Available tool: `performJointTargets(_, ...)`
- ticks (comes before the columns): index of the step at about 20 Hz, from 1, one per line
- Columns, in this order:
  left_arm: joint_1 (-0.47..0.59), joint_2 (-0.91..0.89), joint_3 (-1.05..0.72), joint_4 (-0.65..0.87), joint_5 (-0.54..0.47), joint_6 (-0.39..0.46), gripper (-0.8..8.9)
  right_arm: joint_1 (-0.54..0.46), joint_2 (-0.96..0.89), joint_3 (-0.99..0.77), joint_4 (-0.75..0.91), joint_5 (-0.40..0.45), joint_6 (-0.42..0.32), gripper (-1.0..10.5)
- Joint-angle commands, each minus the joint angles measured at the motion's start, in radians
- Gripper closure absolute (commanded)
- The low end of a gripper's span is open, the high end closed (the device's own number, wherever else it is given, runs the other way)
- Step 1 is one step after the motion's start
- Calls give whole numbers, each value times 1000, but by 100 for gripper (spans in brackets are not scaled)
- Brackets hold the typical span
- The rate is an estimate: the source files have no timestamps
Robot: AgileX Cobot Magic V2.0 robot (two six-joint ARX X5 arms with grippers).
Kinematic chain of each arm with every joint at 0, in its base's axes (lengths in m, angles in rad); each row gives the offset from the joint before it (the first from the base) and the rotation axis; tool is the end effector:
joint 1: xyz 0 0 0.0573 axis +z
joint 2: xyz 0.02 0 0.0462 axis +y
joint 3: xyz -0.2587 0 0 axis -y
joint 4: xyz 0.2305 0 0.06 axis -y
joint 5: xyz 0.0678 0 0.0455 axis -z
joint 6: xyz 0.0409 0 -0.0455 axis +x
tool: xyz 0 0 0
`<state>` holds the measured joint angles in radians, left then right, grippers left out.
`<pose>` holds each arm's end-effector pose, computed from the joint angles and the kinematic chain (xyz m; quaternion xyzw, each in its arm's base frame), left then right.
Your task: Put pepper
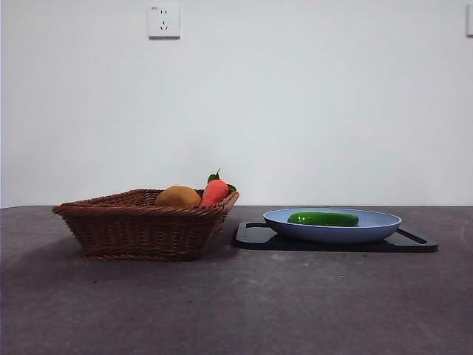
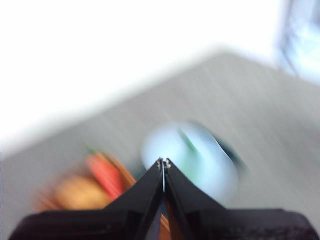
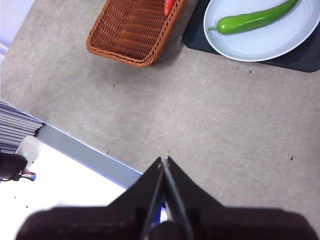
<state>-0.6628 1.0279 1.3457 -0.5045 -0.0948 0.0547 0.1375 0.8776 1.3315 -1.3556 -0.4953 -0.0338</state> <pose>0.1547 -0.1158 0.4339 0.0606 0.0789 -0.2812 0.9545 0.0963 0.0330 0.3761 0.0631 0.4240 0.2873 0.8566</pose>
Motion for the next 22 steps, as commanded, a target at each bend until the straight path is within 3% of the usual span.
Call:
performJointTargets(1, 122, -100, -75, 178, 9, 35, 805, 1, 6, 19, -15, 0, 6, 936)
performJointTargets(5, 374, -333, -375, 484, 45, 36, 805, 1, 6, 19, -15, 0, 6, 936)
performJointTargets(10, 585, -593, -722, 584, 42, 36, 805, 1, 6, 19, -15, 0, 6, 936)
performJointTargets(16, 662, -824, -1088, 616, 44, -49, 805, 1, 6, 19, -14, 0, 6, 936)
performJointTargets(22, 669, -928, -1257, 613, 47, -90, 805, 1, 6, 19, -14, 0, 6, 936)
